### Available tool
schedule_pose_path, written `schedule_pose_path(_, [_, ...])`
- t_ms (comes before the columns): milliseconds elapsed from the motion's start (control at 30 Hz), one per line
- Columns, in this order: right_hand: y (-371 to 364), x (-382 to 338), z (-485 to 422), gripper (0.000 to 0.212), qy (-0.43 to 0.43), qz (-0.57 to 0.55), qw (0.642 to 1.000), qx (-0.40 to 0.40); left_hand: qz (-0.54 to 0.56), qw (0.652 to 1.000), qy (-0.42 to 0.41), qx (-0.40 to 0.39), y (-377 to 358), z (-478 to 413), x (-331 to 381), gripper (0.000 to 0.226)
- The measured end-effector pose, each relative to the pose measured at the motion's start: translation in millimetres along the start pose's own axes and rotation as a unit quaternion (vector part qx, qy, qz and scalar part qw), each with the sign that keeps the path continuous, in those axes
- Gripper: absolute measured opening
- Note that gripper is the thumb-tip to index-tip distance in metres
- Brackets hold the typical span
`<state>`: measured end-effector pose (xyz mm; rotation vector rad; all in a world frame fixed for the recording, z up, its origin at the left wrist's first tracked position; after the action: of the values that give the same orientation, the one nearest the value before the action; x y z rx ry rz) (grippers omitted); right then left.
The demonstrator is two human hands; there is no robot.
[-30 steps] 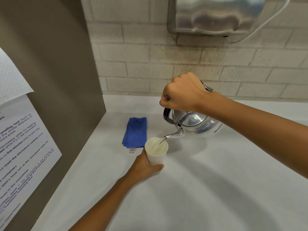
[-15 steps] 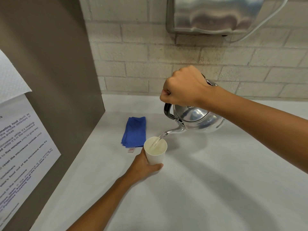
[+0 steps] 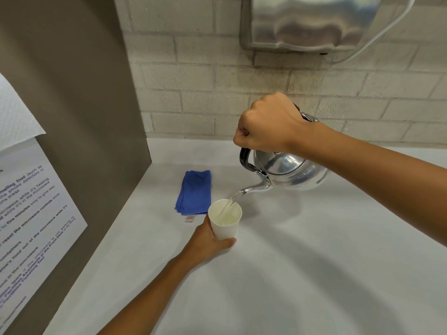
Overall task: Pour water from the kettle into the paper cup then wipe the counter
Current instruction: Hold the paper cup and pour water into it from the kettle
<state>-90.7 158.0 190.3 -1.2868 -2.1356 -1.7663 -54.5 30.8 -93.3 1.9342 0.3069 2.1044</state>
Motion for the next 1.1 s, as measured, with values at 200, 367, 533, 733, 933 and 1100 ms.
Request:
schedule_pose_path(200, [-0.9, -1.9, -0.4, 0.04, -0.004, -0.004, 1.0, -0.001, -0.005, 1.0, 0.001, 0.006, 0.3, -1.3, -1.8, 0.076])
schedule_pose_path(367, [0.2, -2.7, -1.3, 0.039, 0.003, -0.003, 1.0, -0.001, -0.001, 1.0, 0.005, 0.003, 0.1, -1.1, -2.4, 0.072])
schedule_pose_path(533, [0.4, -2.3, -2.6, 0.038, 0.006, 0.0, 1.0, 0.0, 0.001, 1.0, -0.001, 0.002, -0.3, -1.1, -2.3, 0.071])
schedule_pose_path(733, [-0.1, -0.7, -1.0, 0.038, 0.004, 0.003, 1.0, 0.004, 0.007, 1.0, 0.002, 0.004, -0.1, -0.5, -2.6, 0.074])
schedule_pose_path(933, [-6.4, -0.2, 2.1, 0.039, -0.008, -0.018, 1.0, 0.007, 0.003, 1.0, 0.001, 0.001, -1.0, 0.2, -0.5, 0.072])
schedule_pose_path(1100, [-20.1, 7.0, 9.8, 0.042, -0.044, -0.063, 0.997, 0.015, -0.004, 1.0, 0.004, 0.007, -0.4, 0.3, -0.7, 0.073])
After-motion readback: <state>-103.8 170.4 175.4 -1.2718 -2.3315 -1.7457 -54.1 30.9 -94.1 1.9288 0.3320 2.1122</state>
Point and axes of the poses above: each hand's wrist, its own z-axis away from the middle knuckle, its own y-axis out of the back of the hand, x = y × z, the point moved 3 cm from there along -z, towards the middle knuckle, and after that the axes turned 6 degrees about y, right-handed, at the moved point
